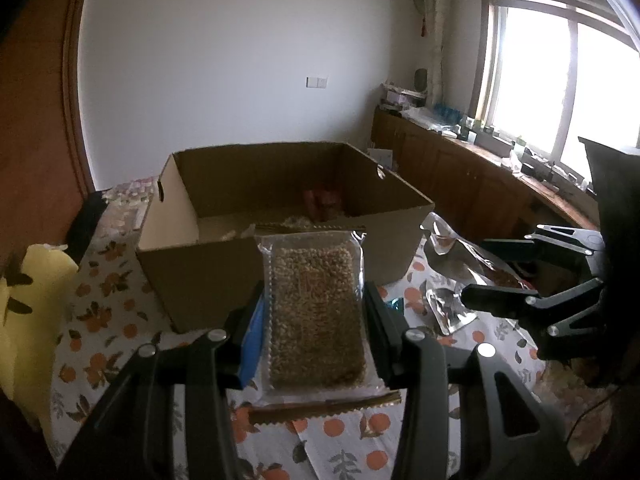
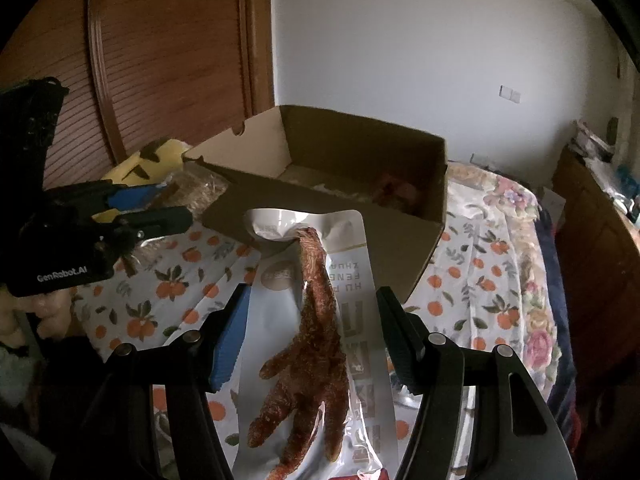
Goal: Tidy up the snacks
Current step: 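Lift both held packets and carry them over the cardboard box, then open the left gripper, then the right gripper, dropping both packets into the box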
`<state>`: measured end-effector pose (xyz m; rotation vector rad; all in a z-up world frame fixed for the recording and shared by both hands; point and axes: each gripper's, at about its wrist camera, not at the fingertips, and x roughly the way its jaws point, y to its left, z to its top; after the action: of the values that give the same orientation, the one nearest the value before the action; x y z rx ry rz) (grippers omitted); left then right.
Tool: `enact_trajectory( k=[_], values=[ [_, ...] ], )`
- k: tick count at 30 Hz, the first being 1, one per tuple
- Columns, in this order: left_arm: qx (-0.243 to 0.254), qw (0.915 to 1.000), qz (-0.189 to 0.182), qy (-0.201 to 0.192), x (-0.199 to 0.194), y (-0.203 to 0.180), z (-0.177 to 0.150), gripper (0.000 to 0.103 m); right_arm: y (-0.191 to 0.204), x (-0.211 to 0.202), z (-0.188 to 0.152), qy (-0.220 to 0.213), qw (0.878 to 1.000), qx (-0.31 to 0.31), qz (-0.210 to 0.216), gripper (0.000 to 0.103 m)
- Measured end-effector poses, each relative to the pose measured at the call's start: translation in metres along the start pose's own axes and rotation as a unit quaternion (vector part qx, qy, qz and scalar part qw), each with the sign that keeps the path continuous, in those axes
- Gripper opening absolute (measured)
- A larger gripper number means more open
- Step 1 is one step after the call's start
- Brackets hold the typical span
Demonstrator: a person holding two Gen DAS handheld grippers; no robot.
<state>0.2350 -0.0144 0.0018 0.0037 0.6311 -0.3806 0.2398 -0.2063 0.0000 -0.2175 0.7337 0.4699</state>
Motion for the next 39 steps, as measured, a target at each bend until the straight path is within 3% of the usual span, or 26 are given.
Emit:
enact_trajectory(
  k=[16,33,39],
  values=[
    [0.008,0.9998,0.006,-0.019,0.007,0.031,0.054,0.044,0.018,0.016,0.065,-0.04,0.999,-0.025,0.008,0.064],
    [-0.001,0.9997,0.02,-0.014,0.06,0.088,0.101,0.044,-0.011,0.087,0.117,-0.045,0.999,-0.016,0.009,0.064],
    [0.031,0.9989,0.034,-0.003,0.093,0.095,0.112,0.044,-0.024,0.113,0.14,-0.045,0.999,-0.013,-0.008,0.064]
  ],
)
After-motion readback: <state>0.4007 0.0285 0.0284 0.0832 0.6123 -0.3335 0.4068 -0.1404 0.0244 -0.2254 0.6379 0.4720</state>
